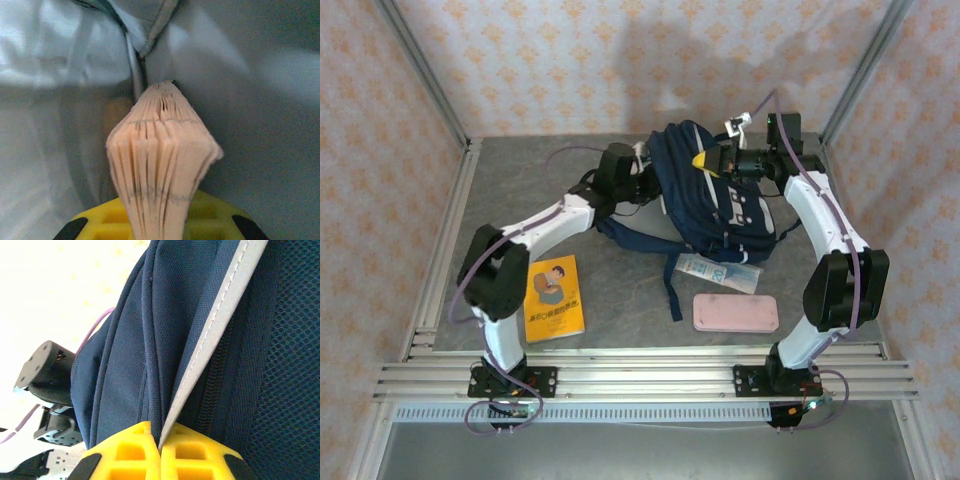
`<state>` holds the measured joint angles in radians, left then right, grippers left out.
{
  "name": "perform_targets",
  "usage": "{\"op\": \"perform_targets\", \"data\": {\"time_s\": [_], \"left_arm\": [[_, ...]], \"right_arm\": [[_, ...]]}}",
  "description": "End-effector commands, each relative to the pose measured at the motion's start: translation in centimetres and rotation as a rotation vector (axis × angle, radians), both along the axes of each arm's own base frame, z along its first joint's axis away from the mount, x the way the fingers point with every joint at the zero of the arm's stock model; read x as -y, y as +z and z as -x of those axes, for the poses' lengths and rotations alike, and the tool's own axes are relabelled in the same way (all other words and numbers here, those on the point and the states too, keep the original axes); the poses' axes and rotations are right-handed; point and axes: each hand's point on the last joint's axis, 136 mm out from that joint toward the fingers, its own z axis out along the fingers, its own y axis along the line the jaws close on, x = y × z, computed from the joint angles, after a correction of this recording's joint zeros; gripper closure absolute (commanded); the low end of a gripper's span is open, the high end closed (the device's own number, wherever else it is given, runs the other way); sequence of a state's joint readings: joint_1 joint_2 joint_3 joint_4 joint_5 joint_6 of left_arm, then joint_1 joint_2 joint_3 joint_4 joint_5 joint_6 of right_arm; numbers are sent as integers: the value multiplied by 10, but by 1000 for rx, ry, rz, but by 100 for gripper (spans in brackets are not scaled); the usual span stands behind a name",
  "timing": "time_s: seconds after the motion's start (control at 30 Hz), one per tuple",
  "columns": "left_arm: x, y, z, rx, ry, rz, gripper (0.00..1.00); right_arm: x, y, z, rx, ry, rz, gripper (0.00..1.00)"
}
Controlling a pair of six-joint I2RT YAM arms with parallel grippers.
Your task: Pack the student bag
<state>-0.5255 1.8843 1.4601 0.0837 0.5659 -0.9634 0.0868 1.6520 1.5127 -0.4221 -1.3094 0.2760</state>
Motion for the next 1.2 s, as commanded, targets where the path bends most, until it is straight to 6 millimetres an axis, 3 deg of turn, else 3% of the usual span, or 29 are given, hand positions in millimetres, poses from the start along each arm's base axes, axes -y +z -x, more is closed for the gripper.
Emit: {"op": "perform_targets", "data": {"time_s": [0.0,0.13,0.23,0.3,0.47,0.63,0.67,0.7,0.77,0.97,1.1,1.17], "left_arm": [[37,-12,-9,-17,-73,24,100],[80,-24,-15,-30,-139,42,98],[109,-24,-14,-49,-198,76,71],[112,-10,-13,-33,-210,99,56],[77,39,-6,79,-187,15,39],[34,80,10,149,-140,-100,36],[26,79,11,149,-125,-131,36],[14,98,18,182,-107,-135,36],[-1,111,24,208,-78,-147,36],[-37,125,40,240,-29,-230,36],[-55,121,46,231,-3,-274,36],[-68,122,49,227,24,-276,36]], "right_arm": [[-7,65,19,214,100,-94,100],[-8,63,13,208,86,-94,100],[-5,65,5,220,61,-75,100],[1,68,-1,248,16,-26,100],[39,96,-28,364,-214,84,100],[110,131,-50,449,-501,213,100],[122,138,-52,473,-546,245,100],[133,146,-53,499,-587,273,100],[146,160,-53,546,-639,322,100],[159,188,-55,645,-699,396,100],[146,191,-68,638,-648,306,100],[129,190,-72,637,-598,288,100]]}}
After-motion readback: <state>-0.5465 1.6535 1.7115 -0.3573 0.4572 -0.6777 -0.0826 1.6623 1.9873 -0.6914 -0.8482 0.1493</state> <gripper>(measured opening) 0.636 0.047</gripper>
